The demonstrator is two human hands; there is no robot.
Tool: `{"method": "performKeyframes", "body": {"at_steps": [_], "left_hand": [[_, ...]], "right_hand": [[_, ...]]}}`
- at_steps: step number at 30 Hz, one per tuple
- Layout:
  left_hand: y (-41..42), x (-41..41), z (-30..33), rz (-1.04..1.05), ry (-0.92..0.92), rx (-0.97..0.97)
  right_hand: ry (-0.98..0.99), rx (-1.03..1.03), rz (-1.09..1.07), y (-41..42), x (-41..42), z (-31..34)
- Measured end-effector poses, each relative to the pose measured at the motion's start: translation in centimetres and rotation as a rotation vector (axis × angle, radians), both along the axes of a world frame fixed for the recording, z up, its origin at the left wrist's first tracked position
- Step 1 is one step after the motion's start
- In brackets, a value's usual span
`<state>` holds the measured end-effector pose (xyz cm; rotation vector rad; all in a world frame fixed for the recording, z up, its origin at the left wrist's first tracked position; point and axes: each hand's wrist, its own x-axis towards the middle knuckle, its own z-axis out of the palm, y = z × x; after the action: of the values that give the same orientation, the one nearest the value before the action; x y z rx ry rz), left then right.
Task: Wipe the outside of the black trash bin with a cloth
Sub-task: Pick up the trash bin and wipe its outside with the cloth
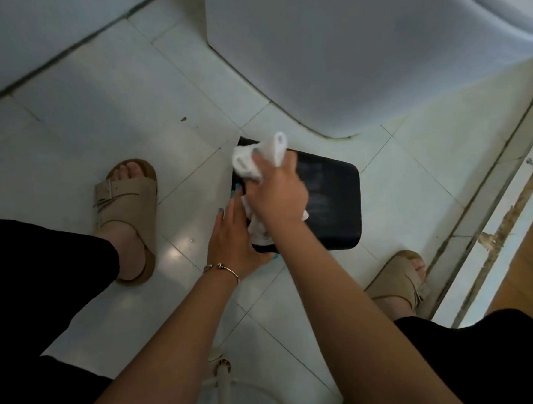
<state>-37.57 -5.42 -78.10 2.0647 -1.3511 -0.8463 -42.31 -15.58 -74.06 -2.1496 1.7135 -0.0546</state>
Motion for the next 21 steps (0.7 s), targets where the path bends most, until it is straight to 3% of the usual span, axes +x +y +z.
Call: {"method": "performKeyframes", "body": {"at_steps": [3, 6, 9, 13, 16, 18, 21], "left_hand": [[0.3, 0.0, -0.2, -0.044, -0.115, 0.015], [-0.1, 0.4, -0.8, -0.081, -0.13, 0.107], [-0.2, 0.3, -0.5, -0.085, -0.138, 0.083], [-0.3, 0.1, -0.5, -0.085, -0.148, 0.076], [-0.2, 0.1, -0.5, -0.076, -0.158, 0.061], [0.0, -0.1, -0.4, -0.067, -0.109, 0.051], [-0.3, -0.5, -0.2, 0.02, 0.11, 0.029]], "right_hand": [[-0.021, -0.017, 0.057, 0.2, -1.3, -0.1], [0.039, -0.022, -0.136, -2.3, -5.7, -0.7], [-0.023, -0.047, -0.349, -3.5, -9.1, -1.0], [0.011, -0.125, -0.49, -3.1, -8.4, -0.7], [0.131, -0.036, -0.608, -1.2, -7.8, -0.6], [0.1, -0.004, -0.614, 0.3, -8.0, -1.1], [0.043, -0.014, -0.584, 0.5, -7.8, -1.5]]}}
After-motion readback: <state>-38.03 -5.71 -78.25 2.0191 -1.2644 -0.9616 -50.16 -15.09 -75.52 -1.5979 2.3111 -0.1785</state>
